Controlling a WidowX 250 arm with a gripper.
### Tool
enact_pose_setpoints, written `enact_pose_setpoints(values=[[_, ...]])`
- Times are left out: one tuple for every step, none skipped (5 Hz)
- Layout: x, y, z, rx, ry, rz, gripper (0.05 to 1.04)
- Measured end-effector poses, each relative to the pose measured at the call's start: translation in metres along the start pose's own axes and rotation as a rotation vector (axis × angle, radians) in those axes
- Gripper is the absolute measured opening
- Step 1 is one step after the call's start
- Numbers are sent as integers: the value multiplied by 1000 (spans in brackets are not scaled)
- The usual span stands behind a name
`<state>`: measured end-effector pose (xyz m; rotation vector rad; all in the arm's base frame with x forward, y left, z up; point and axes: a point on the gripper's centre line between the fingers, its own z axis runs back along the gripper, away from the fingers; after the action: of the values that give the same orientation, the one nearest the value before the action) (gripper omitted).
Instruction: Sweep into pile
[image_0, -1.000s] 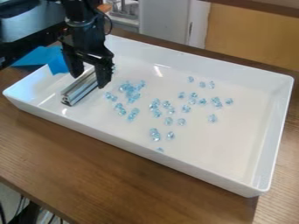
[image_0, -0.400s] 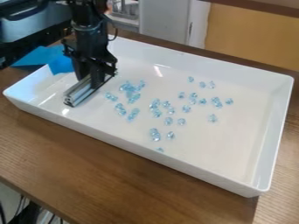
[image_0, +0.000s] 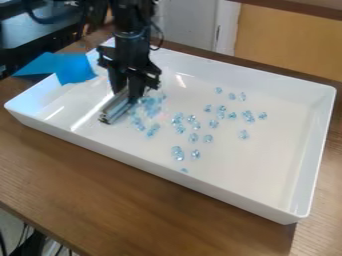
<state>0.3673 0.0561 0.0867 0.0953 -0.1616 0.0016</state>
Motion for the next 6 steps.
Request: enact_pose_setpoints(values=[[6,-33,2,-1,5,7,354],[8,-66,5,-5,7,1,354],[8,-93,7,-12,11,11,354],[12,-132,10,-20,-4,-5,354],[17,-157,10,-15,1,28,354],[25,-185,12,-22,11,23,354]])
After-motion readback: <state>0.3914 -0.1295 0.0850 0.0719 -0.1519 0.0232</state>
